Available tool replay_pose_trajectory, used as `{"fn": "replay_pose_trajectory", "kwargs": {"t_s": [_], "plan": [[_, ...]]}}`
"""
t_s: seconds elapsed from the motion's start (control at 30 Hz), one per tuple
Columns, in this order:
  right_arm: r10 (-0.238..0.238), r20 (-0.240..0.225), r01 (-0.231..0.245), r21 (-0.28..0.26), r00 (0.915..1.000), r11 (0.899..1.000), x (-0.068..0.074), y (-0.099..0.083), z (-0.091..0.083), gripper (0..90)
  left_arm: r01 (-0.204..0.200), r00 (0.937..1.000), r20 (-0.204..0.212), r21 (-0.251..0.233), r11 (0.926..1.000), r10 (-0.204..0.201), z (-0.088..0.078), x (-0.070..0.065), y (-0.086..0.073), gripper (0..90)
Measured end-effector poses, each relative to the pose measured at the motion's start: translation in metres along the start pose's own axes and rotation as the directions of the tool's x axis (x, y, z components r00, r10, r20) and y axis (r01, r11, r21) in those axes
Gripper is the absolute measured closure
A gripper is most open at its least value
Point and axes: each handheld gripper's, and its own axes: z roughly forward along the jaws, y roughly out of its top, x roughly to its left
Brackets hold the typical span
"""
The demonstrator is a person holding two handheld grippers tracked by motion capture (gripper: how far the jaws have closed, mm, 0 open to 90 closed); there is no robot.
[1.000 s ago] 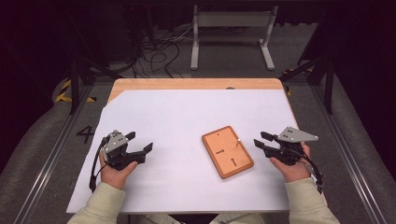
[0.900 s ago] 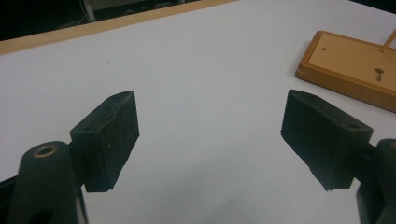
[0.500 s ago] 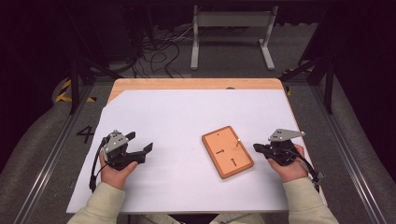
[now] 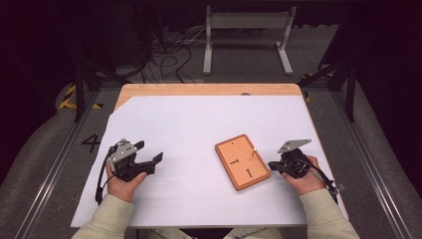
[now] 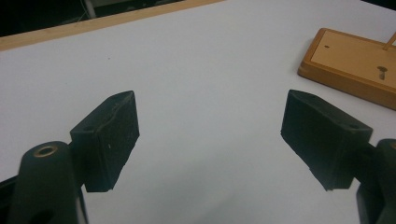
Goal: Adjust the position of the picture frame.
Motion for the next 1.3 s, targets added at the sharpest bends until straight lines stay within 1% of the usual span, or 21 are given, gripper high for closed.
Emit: {"fn": "replay_pose_trajectory", "kwargs": {"t_s": [0.03, 0.13, 0.2, 0.3, 0.33, 0.37, 0.4, 0.43, 0.47, 0.6, 0.67, 0.73, 0.77, 0.8, 0.97, 1.13, 1.2, 1.23, 1.3], "plan": [[-0.008, -0.001, 0.008, 0.025, 1.0000, 1.000, 0.002, 0.001, 0.002, 90.0, 0.000, 1.0000, 0.000, 0.001, 1.0000, 0.000, 0.000, 0.000, 0.000, 19.6], [-0.011, -0.008, 0.011, 0.041, 0.9999, 0.999, 0.003, 0.001, 0.003, 90.0, 0.001, 1.0000, -0.003, 0.000, 1.0000, -0.001, 0.000, 0.000, 0.000, 19.6], [-0.014, -0.004, 0.014, 0.056, 0.9999, 0.998, 0.005, 0.002, 0.004, 90.0, 0.002, 1.0000, -0.004, 0.000, 1.0000, -0.002, 0.000, 0.000, 0.000, 19.6], [-0.016, 0.000, 0.016, 0.063, 0.9999, 0.998, 0.006, 0.003, 0.004, 90.0, 0.006, 1.0000, -0.002, 0.005, 1.0000, -0.006, 0.001, 0.000, 0.000, 19.6], [-0.019, -0.006, 0.020, 0.066, 0.9998, 0.998, 0.006, 0.003, 0.004, 90.0, 0.005, 1.0000, -0.001, 0.006, 1.0000, -0.005, 0.001, -0.001, 0.000, 19.6], [-0.019, -0.035, 0.021, 0.066, 0.9992, 0.998, 0.008, 0.003, 0.004, 90.0, 0.005, 1.0000, -0.002, 0.005, 1.0000, -0.005, 0.002, -0.001, 0.000, 19.6], [-0.025, -0.053, 0.029, 0.066, 0.9983, 0.997, 0.010, 0.004, 0.005, 90.0, 0.005, 1.0000, -0.002, 0.005, 1.0000, -0.005, 0.002, -0.001, 0.000, 19.6], [-0.036, -0.060, 0.040, 0.070, 0.9976, 0.997, 0.013, 0.005, 0.006, 90.0, 0.005, 1.0000, -0.002, 0.005, 1.0000, -0.005, 0.002, -0.001, 0.000, 19.6], [-0.036, -0.060, 0.040, 0.070, 0.9976, 0.997, 0.013, 0.005, 0.006, 90.0, 0.005, 1.0000, -0.002, 0.005, 1.0000, -0.005, 0.002, -0.001, 0.000, 19.6], [-0.082, -0.086, 0.089, 0.086, 0.9930, 0.992, 0.027, 0.011, 0.010, 90.0, 0.006, 1.0000, -0.001, 0.004, 1.0000, -0.006, 0.003, 0.000, 0.000, 19.6], [-0.095, -0.100, 0.104, 0.088, 0.9905, 0.991, 0.034, 0.014, 0.013, 90.0, 0.006, 1.0000, -0.001, 0.005, 1.0000, -0.006, 0.003, 0.000, 0.000, 19.7], [-0.112, -0.121, 0.123, 0.085, 0.9863, 0.989, 0.040, 0.018, 0.016, 90.0, 0.007, 1.0000, 0.001, 0.010, 0.9999, -0.007, 0.003, -0.001, 0.000, 19.6], [-0.126, -0.136, 0.139, 0.087, 0.9826, 0.987, 0.046, 0.021, 0.018, 90.0, 0.007, 1.0000, 0.001, 0.010, 0.9999, -0.007, 0.003, -0.001, 0.000, 19.6], [-0.126, -0.136, 0.139, 0.087, 0.9826, 0.987, 0.046, 0.021, 0.018, 90.0, 0.007, 1.0000, 0.001, 0.010, 0.9999, -0.007, 0.003, -0.001, 0.000, 19.7], [-0.172, -0.176, 0.189, 0.085, 0.9692, 0.978, 0.064, 0.034, 0.029, 90.0, 0.007, 1.0000, 0.001, 0.014, 0.9999, -0.007, 0.004, -0.001, -0.001, 19.6], [-0.197, -0.196, 0.216, 0.086, 0.9608, 0.973, 0.074, 0.046, 0.040, 90.0, 0.005, 1.0000, 0.001, 0.015, 0.9999, -0.005, 0.004, -0.003, -0.001, 19.8], [-0.220, -0.199, 0.240, 0.081, 0.9550, 0.967, 0.079, 0.051, 0.044, 90.0, 0.004, 1.0000, 0.001, 0.014, 0.9999, -0.004, 0.004, -0.003, -0.001, 19.8], [-0.234, -0.201, 0.255, 0.081, 0.9512, 0.964, 0.080, 0.054, 0.046, 90.0, 0.003, 1.0000, -0.001, 0.012, 0.9999, -0.003, 0.003, -0.003, -0.001, 19.9], [-0.238, -0.211, 0.261, 0.086, 0.9479, 0.961, 0.079, 0.056, 0.047, 90.0, 0.005, 1.0000, -0.004, 0.012, 0.9999, -0.005, 0.002, -0.003, -0.002, 19.8]]}}
